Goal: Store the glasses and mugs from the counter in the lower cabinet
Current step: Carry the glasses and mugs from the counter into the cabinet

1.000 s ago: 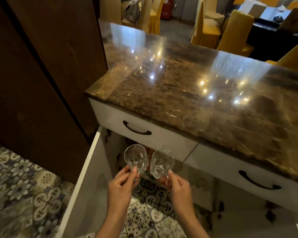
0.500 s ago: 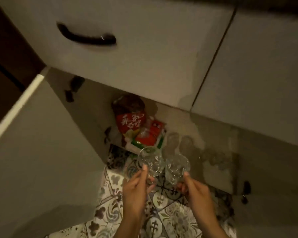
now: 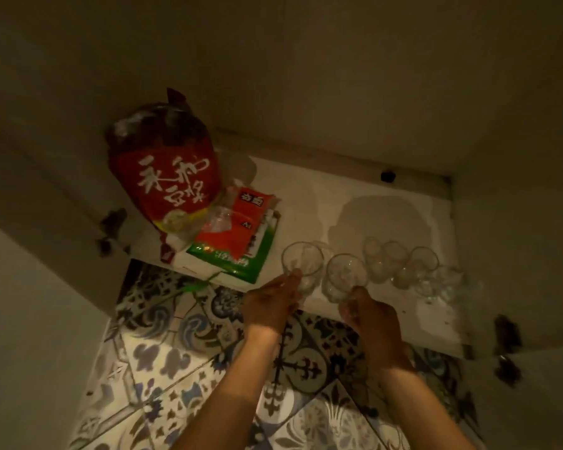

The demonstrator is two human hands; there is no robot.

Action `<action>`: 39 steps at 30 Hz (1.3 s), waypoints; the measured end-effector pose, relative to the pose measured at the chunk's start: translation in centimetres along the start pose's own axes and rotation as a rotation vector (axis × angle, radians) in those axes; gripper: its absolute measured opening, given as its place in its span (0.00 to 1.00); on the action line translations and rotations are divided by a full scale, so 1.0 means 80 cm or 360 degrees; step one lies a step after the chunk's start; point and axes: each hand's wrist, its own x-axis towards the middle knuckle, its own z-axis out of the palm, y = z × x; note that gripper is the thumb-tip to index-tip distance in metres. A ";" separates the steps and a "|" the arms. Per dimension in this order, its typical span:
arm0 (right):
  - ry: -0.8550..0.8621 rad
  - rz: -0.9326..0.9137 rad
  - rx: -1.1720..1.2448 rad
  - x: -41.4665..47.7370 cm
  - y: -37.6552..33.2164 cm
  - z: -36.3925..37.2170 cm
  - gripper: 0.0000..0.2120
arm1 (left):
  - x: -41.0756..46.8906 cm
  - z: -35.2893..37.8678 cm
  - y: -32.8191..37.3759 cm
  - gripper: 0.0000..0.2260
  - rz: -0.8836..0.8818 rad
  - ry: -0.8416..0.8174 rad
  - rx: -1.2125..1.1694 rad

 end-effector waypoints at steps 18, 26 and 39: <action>0.0188 0.0172 0.0719 0.184 0.059 0.024 0.19 | 0.167 0.103 -0.085 0.07 0.0188 0.0093 0.0165; 0.0310 0.0087 0.0845 0.197 0.075 0.040 0.15 | 0.180 0.120 -0.098 0.16 0.0216 0.0072 0.0112; 0.0530 0.0088 0.0929 0.209 0.080 0.066 0.17 | 0.184 0.132 -0.108 0.11 0.0338 0.0055 0.0174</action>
